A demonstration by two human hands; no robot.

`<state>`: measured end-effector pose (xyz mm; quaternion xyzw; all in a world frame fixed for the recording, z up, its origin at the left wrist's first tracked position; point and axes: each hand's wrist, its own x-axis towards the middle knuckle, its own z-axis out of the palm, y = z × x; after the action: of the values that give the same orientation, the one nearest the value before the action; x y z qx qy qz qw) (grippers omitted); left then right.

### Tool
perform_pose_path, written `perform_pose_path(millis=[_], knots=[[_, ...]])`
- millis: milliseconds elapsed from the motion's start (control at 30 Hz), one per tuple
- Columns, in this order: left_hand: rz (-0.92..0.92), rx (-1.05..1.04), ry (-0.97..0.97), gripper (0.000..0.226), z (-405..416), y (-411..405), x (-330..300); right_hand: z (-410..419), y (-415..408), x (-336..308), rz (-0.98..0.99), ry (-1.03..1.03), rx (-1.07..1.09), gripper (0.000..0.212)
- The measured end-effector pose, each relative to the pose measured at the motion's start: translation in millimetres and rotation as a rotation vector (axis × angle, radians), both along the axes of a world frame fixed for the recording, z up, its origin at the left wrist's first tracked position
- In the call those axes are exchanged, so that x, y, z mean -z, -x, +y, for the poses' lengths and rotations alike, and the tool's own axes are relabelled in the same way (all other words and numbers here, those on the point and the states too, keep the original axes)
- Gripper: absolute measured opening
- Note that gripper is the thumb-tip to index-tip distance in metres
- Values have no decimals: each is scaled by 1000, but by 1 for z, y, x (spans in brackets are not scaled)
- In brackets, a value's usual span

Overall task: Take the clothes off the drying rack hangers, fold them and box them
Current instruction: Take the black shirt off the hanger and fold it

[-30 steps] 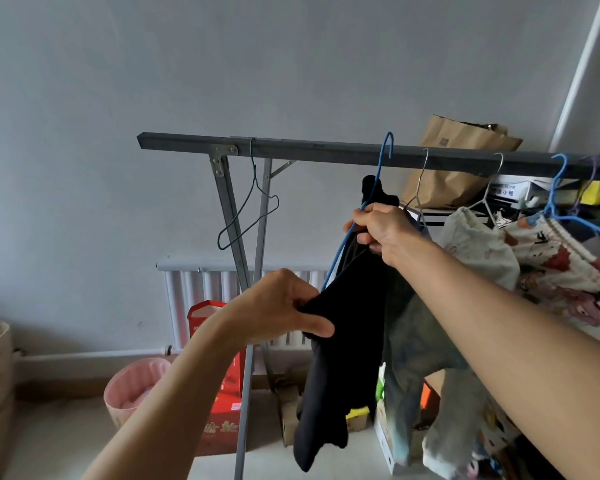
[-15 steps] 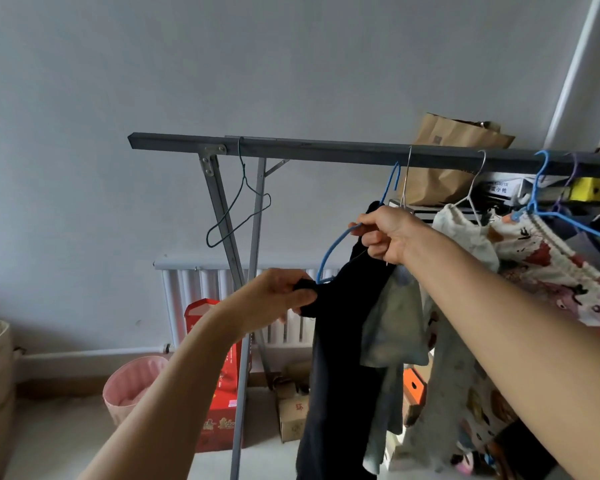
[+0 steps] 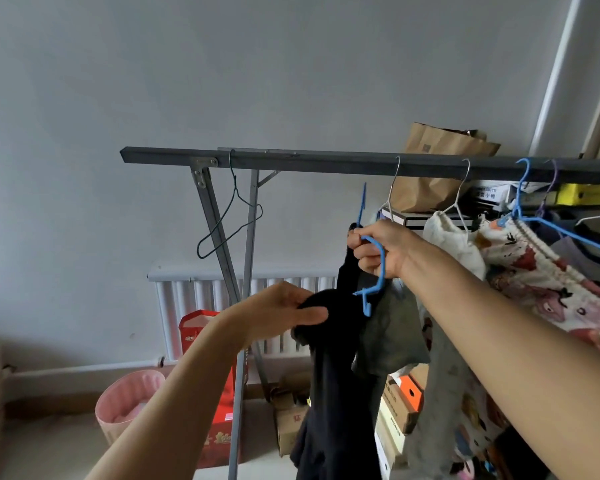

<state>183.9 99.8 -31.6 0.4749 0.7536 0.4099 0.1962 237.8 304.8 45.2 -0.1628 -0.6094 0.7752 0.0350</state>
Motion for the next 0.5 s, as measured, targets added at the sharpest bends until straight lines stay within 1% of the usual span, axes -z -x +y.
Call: perform_pose_path(millis=[67,167,233,300,400,500], knots=[[-3,-127,-94,14,4,4,4,-4,-3,-5,-42,-85,-64,35],[-36,-276,-175,17,10,10,11,-12,-9,-18,-86,-212,-108,27],[-31,-362,-179,20,13,18,20,-16,-15,-29,-109,-297,-135,25],[-16,-506,-123,22,14,29,28,-20,-24,-44,-117,-372,-192,24],[47,-718,-22,24,8,36,34,-20,-31,-64,-27,-437,-230,25],[87,-750,-11,27,9,31,33,-24,-18,-65,158,-418,-144,24]])
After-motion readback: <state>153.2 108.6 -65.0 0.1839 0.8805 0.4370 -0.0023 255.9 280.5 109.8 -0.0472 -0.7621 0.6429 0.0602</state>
